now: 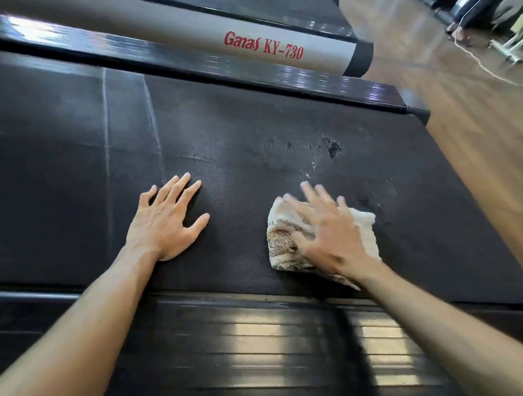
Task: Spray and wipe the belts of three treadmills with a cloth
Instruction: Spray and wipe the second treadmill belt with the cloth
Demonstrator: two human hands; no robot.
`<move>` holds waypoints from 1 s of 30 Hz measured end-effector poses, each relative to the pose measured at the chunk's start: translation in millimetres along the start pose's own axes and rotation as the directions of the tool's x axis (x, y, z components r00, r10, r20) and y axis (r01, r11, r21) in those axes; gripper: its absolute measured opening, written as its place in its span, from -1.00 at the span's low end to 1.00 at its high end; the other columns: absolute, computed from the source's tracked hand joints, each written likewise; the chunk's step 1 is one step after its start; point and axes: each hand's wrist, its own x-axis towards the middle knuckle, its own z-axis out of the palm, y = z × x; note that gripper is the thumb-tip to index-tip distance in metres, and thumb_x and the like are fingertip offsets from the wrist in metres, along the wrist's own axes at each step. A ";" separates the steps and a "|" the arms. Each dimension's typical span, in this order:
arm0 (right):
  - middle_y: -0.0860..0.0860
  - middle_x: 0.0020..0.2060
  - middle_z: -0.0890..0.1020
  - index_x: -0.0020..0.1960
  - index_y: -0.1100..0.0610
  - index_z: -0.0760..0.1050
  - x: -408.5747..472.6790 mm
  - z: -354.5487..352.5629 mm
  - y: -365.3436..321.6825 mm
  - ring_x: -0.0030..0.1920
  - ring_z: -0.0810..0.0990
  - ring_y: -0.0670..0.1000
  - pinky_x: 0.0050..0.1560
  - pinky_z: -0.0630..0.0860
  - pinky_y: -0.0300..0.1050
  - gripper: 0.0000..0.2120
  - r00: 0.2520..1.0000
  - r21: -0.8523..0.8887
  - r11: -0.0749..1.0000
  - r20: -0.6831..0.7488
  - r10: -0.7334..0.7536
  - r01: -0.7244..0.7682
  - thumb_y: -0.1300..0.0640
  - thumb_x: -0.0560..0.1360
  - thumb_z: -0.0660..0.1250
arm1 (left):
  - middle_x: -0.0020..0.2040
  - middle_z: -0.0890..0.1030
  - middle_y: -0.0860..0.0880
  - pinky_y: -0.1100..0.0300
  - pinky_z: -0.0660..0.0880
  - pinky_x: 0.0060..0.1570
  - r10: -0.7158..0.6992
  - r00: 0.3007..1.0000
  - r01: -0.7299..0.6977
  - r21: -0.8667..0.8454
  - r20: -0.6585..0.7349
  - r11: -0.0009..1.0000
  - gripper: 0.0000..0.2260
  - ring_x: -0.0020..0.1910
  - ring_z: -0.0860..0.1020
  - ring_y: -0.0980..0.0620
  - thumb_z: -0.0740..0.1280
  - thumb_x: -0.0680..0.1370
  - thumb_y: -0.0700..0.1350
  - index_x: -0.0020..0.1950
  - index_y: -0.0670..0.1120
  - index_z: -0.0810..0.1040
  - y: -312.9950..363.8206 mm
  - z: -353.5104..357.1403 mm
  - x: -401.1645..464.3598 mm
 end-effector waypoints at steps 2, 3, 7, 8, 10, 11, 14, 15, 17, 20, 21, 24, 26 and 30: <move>0.19 0.67 -0.12 0.67 -0.07 0.03 -1.3 5.0 -22.0 0.65 -0.20 0.19 0.59 -0.22 0.31 -0.21 0.881 0.091 0.879 -0.028 0.472 -0.468 -0.36 0.52 -0.05 | 0.67 0.00 0.10 -0.01 -0.08 0.57 -0.001 1.000 0.001 -0.001 -0.006 1.000 -0.25 0.64 -0.08 0.12 -0.19 0.49 0.39 0.65 0.14 0.05 -0.2 -1.0 0.4; 0.27 0.64 -0.19 0.69 0.02 -0.06 0.6 8.4 -30.9 0.64 -0.27 0.26 0.57 -0.27 0.32 -0.17 0.771 0.149 0.759 0.049 0.635 -0.634 -0.40 0.56 -0.05 | 0.67 0.00 0.10 -0.01 -0.08 0.57 -0.002 1.000 0.002 0.002 -0.004 1.000 -0.25 0.64 -0.08 0.12 -0.19 0.49 0.40 0.65 0.15 0.04 0.0 -1.7 0.6; 0.36 0.61 -0.20 0.68 0.17 -0.15 9.4 34.4 -44.2 0.61 -0.33 0.32 0.56 -0.31 0.36 -0.03 0.661 0.140 0.651 0.032 0.750 -0.746 -0.46 0.55 -0.02 | 0.67 -0.01 0.10 -0.01 -0.08 0.58 -0.004 1.000 0.004 0.003 0.006 1.000 -0.24 0.64 -0.08 0.11 -0.20 0.48 0.40 0.65 0.15 0.03 0.6 -2.8 -0.1; 0.36 0.62 -0.17 0.68 0.17 -0.13 9.7 38.3 -39.6 0.62 -0.31 0.31 0.57 -0.29 0.34 -0.04 0.705 0.115 0.701 -0.006 0.709 -0.704 -0.46 0.54 -0.02 | 0.67 -0.01 0.10 -0.02 -0.08 0.58 -0.003 1.000 0.002 0.005 0.010 1.000 -0.24 0.64 -0.08 0.11 -0.20 0.48 0.40 0.65 0.15 0.03 0.4 -2.7 0.2; 0.28 0.65 -0.15 0.69 0.11 -0.10 7.4 38.1 -18.6 0.64 -0.29 0.22 0.60 -0.28 0.26 -0.02 0.879 0.064 0.878 -0.024 0.477 -0.474 -0.48 0.47 -0.08 | 0.67 -0.01 0.10 -0.02 -0.07 0.58 -0.002 1.000 0.002 0.005 0.013 1.000 -0.24 0.64 -0.07 0.11 -0.19 0.49 0.40 0.65 0.15 0.03 0.2 -1.7 0.6; 0.20 0.66 -0.15 0.69 0.06 -0.08 6.8 32.8 -3.7 0.65 -0.28 0.15 0.61 -0.27 0.21 0.00 0.954 0.057 0.952 0.012 0.301 -0.301 -0.50 0.42 -0.10 | 0.67 0.00 0.10 -0.02 -0.07 0.58 -0.001 1.000 0.000 0.002 0.010 1.000 -0.25 0.64 -0.07 0.10 -0.19 0.49 0.39 0.65 0.14 0.04 0.4 -1.4 0.6; 0.00 0.67 -0.16 0.68 -0.11 -0.10 14.8 1.8 33.9 0.65 -0.26 -0.02 0.63 -0.17 0.17 -0.01 0.980 0.037 0.998 0.190 -0.055 0.049 -0.47 0.34 -0.03 | 0.67 0.00 0.10 -0.02 -0.07 0.58 0.002 1.000 -0.002 -0.006 0.001 1.000 -0.25 0.64 -0.06 0.10 -0.18 0.49 0.40 0.65 0.14 0.05 1.3 -1.8 0.7; -0.04 0.67 -0.15 0.67 -0.15 -0.12 19.6 -6.3 37.8 0.65 -0.25 -0.04 0.63 -0.17 0.17 -0.01 0.972 0.042 0.998 0.228 -0.065 0.056 -0.44 0.31 -0.01 | 0.67 0.00 0.10 -0.02 -0.07 0.58 0.001 1.000 -0.001 -0.007 0.002 1.000 -0.25 0.64 -0.07 0.11 -0.18 0.49 0.40 0.65 0.15 0.05 1.3 -2.4 1.4; -0.04 0.68 -0.08 0.68 -0.14 -0.07 25.1 -10.7 28.3 0.66 -0.18 -0.02 0.64 -0.19 0.17 -0.02 0.984 0.118 0.991 0.171 0.041 -0.061 -0.38 0.29 0.02 | 0.67 -0.01 0.10 -0.02 -0.08 0.58 -0.001 1.000 0.001 0.004 0.004 1.000 -0.25 0.64 -0.08 0.11 -0.19 0.49 0.40 0.65 0.15 0.03 0.6 -2.4 2.0; 0.12 0.68 -0.06 0.69 0.02 -0.01 22.6 8.1 -10.2 0.67 -0.17 0.09 0.63 -0.21 0.18 -0.18 0.909 0.226 0.886 -0.001 0.416 -0.405 -0.29 0.53 0.08 | 0.67 0.00 0.10 -0.02 -0.06 0.58 -0.003 1.000 0.003 0.011 -0.012 1.000 -0.26 0.64 -0.07 0.11 -0.17 0.50 0.39 0.65 0.15 0.05 -1.0 -0.3 0.7; 0.19 0.67 -0.07 0.69 0.08 -0.01 21.5 16.5 -21.8 0.66 -0.20 0.14 0.62 -0.24 0.21 -0.20 0.857 0.204 0.839 0.000 0.516 -0.505 -0.30 0.59 0.06 | 0.67 0.01 0.10 -0.03 -0.05 0.58 0.000 1.000 0.000 0.011 -0.014 1.000 -0.26 0.64 -0.06 0.11 -0.17 0.50 0.39 0.65 0.15 0.05 -1.3 0.5 0.2; 0.26 0.65 -0.08 0.68 0.18 -0.09 23.7 32.8 -41.2 0.65 -0.23 0.22 0.59 -0.28 0.28 -0.20 0.797 0.055 0.796 -0.012 0.604 -0.602 -0.31 0.63 -0.09 | 0.66 0.02 0.10 -0.04 -0.05 0.58 0.002 1.000 -0.002 0.007 -0.004 1.000 -0.27 0.64 -0.05 0.10 -0.15 0.51 0.39 0.65 0.15 0.06 -1.3 2.2 0.2; 0.24 0.66 -0.08 0.68 0.17 -0.11 24.0 35.8 -43.0 0.65 -0.22 0.20 0.59 -0.28 0.27 -0.24 0.839 0.017 0.840 -0.041 0.543 -0.542 -0.26 0.65 -0.09 | 0.67 0.02 0.10 -0.03 -0.05 0.58 0.004 1.000 -0.004 0.013 -0.004 1.000 -0.27 0.64 -0.05 0.11 -0.15 0.51 0.39 0.65 0.15 0.05 -0.6 1.7 2.0; 0.16 0.67 -0.14 0.70 0.04 -0.13 1.5 35.5 -27.8 0.66 -0.26 0.15 0.60 -0.32 0.19 -0.20 0.974 0.006 0.974 0.004 0.228 -0.228 -0.27 0.53 -0.18 | 0.67 0.02 0.10 -0.03 -0.05 0.58 0.002 1.000 -0.002 0.009 -0.016 1.000 -0.27 0.64 -0.05 0.11 -0.15 0.51 0.39 0.64 0.15 0.06 -0.8 0.4 1.7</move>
